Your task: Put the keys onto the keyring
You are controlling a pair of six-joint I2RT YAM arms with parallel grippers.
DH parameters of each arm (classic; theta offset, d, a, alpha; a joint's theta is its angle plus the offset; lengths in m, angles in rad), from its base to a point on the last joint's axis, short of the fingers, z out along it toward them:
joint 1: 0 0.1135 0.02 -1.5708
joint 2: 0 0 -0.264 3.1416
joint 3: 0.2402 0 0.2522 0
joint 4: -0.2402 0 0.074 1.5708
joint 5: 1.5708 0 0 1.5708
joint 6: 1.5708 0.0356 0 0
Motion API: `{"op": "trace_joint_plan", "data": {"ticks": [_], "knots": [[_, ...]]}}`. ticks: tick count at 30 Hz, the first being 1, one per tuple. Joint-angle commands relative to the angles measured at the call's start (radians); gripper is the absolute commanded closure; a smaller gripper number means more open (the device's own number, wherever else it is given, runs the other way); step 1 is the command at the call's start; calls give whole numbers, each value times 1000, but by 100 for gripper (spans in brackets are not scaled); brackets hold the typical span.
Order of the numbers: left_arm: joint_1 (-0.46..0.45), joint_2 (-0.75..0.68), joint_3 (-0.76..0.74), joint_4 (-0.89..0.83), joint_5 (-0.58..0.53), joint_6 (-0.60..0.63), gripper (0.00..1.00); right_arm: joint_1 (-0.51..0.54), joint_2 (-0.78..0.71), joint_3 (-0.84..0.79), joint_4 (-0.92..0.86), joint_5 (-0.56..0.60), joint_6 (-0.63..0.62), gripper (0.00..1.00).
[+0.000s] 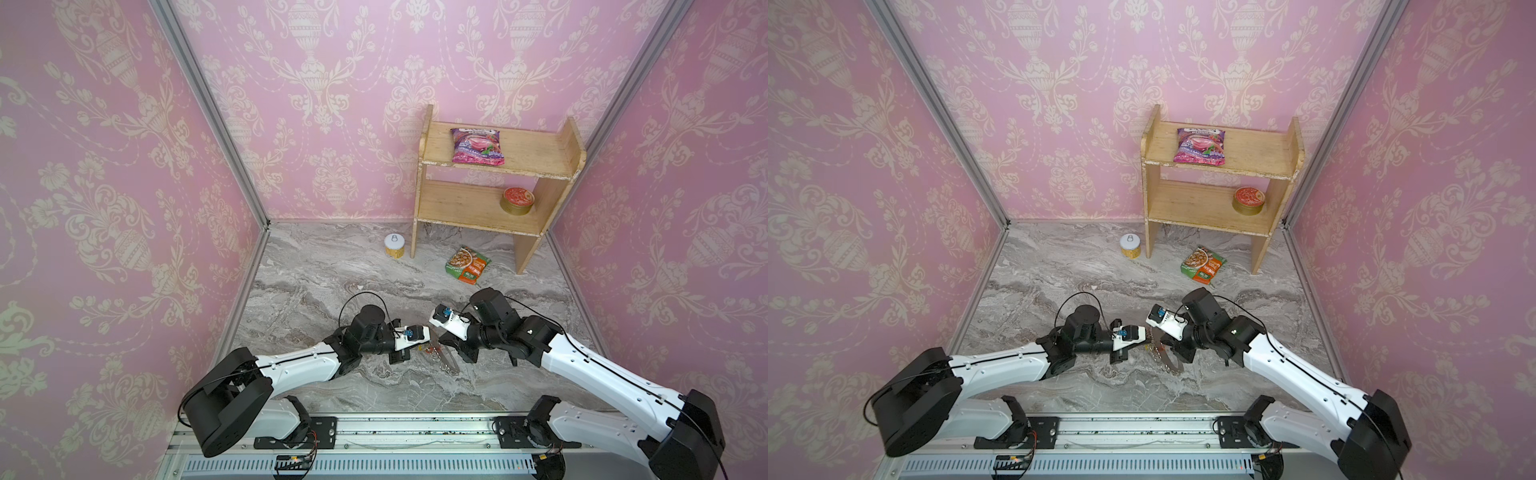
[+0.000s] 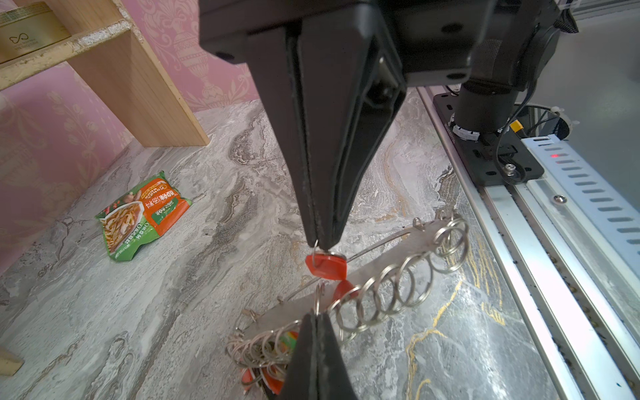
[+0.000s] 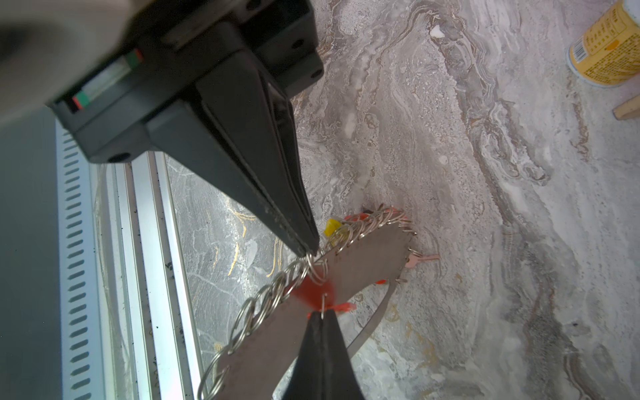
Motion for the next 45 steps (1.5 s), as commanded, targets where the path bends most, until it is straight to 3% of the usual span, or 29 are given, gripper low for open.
{"op": "trace_joint_plan", "data": {"ticks": [1,17,45], "knots": [[3,-28,-8,29,34,-25,100,6,5,-18,33,-6,-19,100],[3,-26,-12,43,26,-25,100,12,23,-23,30,-48,-18,100],[4,-41,-13,44,31,-35,100,23,37,-26,44,-21,-23,100]]}}
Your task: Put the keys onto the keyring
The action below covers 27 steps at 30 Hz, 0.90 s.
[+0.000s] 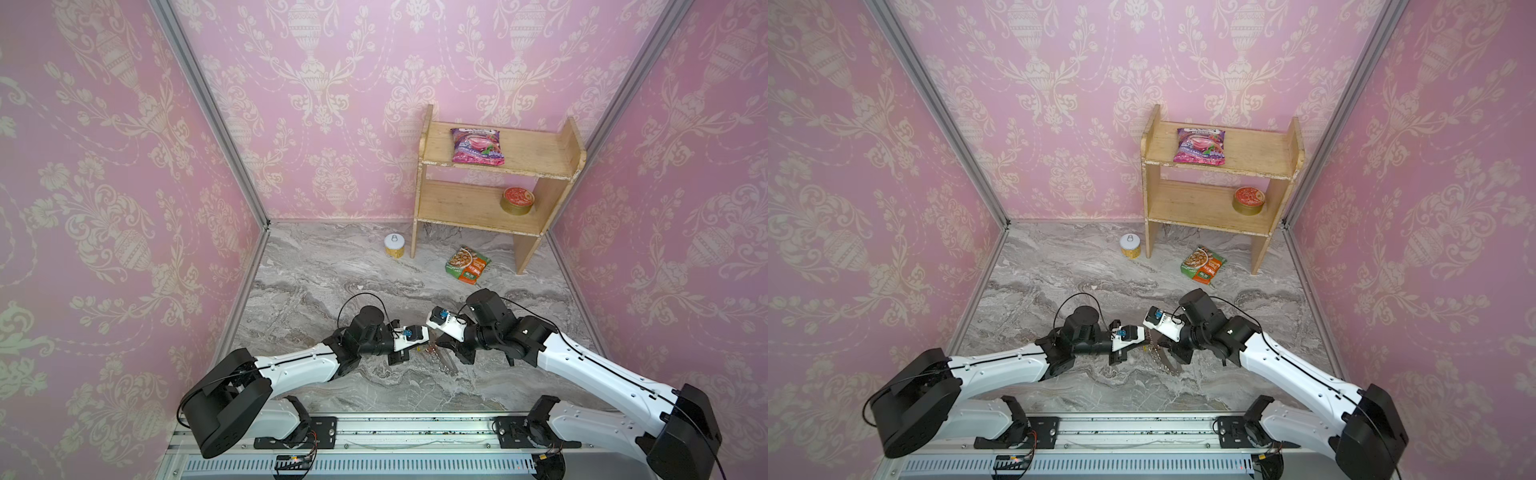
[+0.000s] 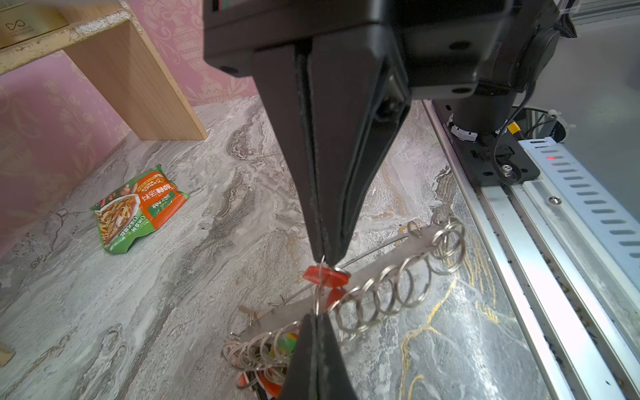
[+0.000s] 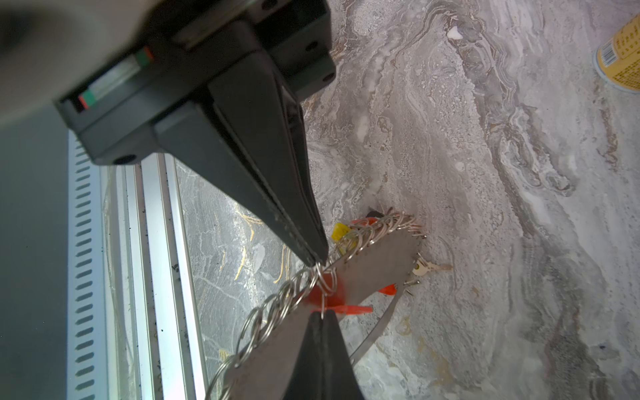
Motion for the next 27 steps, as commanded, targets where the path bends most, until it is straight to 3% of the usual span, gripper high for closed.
{"op": "trace_joint_plan", "data": {"ticks": [1,27], "knots": [[3,-33,0,44,31,-15,100,9,13,-13,19,5,-18,100],[0,-36,-2,33,23,-12,100,8,-15,-16,-12,10,-22,100]]}}
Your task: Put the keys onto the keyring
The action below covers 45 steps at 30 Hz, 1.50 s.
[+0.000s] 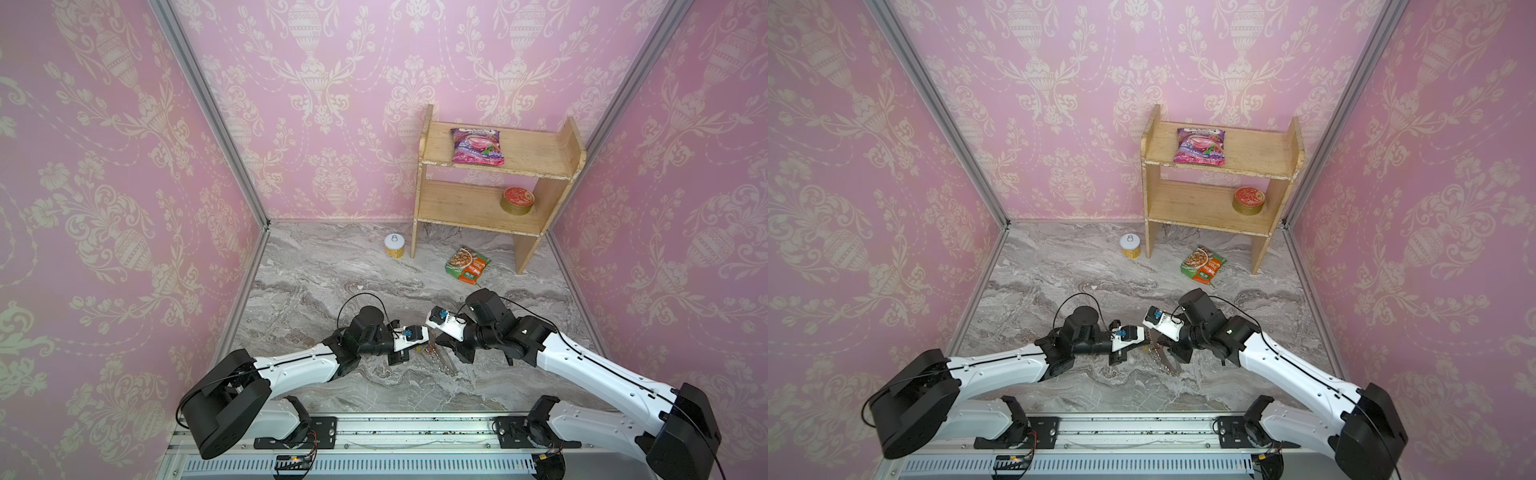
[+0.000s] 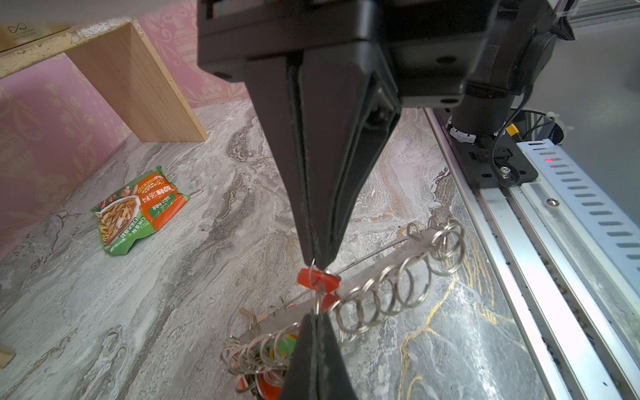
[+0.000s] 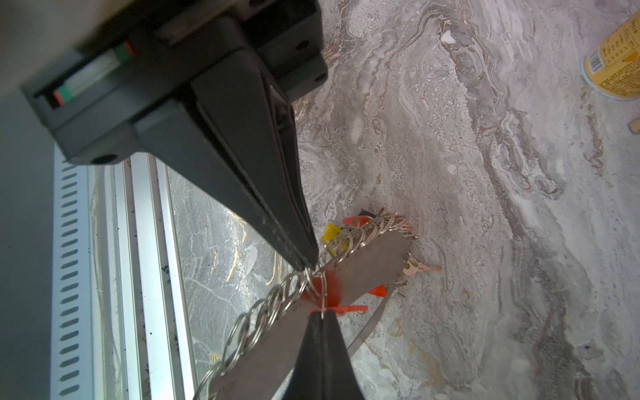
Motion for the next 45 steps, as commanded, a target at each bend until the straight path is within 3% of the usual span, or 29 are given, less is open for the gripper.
{"op": "trace_joint_plan", "data": {"ticks": [1,45], "knots": [[1,-32,-1,33,22,-9,100,7,-17,-16,-24,-6,-10,100],[1,-37,7,31,22,-8,100,7,-12,-22,-12,-84,0,100]]}}
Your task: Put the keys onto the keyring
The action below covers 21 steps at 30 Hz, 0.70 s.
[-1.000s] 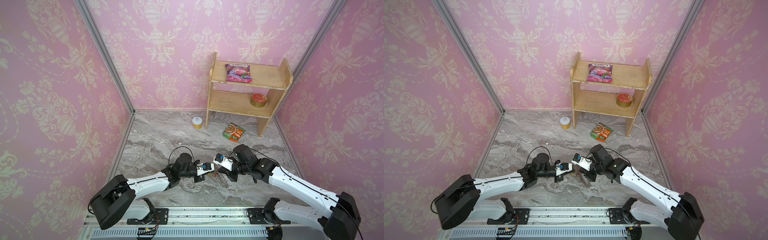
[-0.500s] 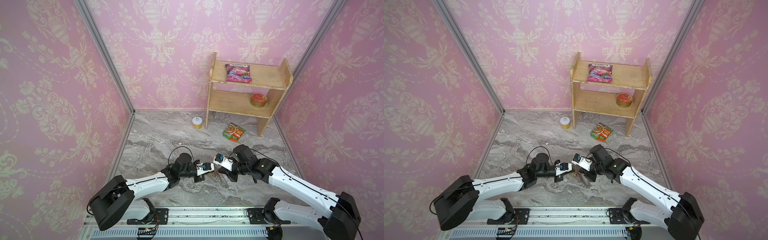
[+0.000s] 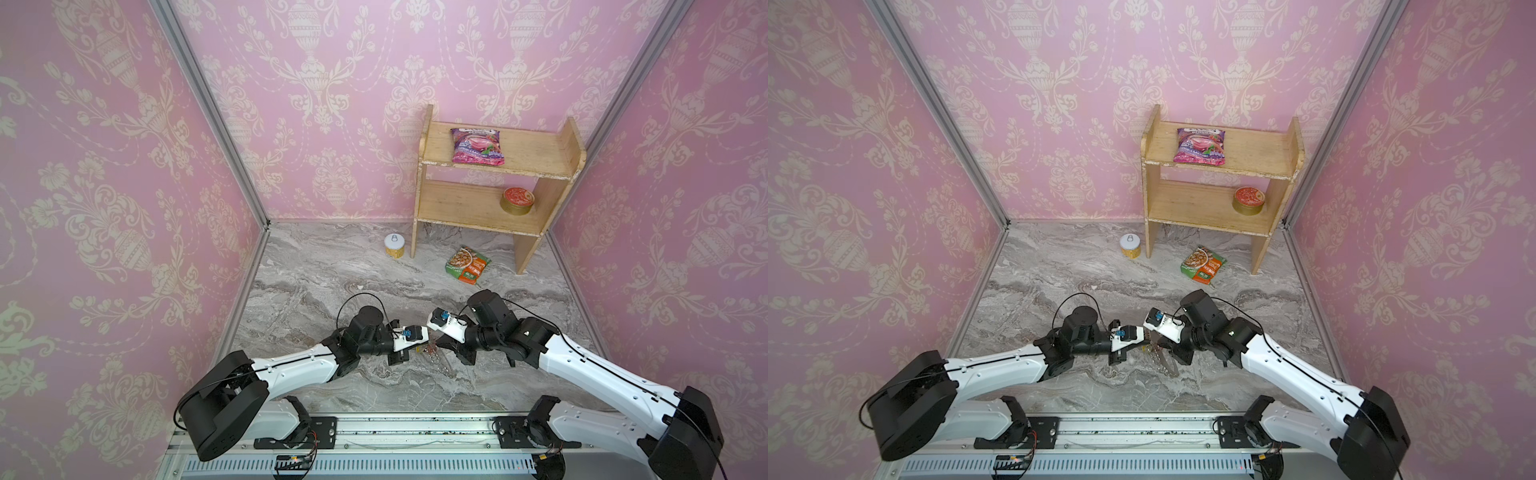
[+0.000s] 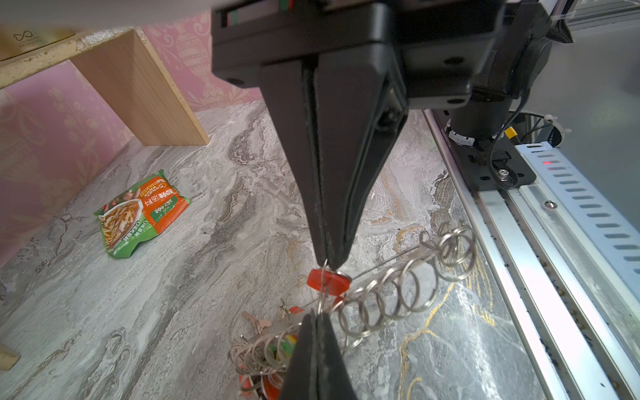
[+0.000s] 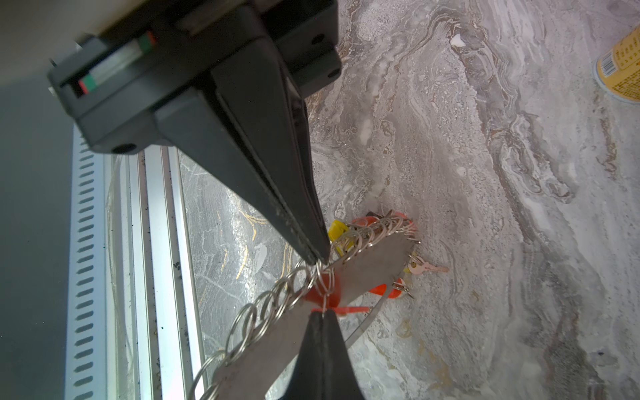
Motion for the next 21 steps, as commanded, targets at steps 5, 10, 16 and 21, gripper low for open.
{"op": "trace_joint_plan", "data": {"ticks": [5,10,16,21], "knots": [[0,-28,7,37,26,-13,100,9,17,-10,-2,-53,4,100],[1,-33,6,40,31,-16,100,12,35,-5,-1,-26,2,100],[1,-31,7,42,37,-24,100,13,34,-5,13,-32,3,100],[0,-28,12,45,45,-38,100,13,33,-4,23,-32,9,100]]}}
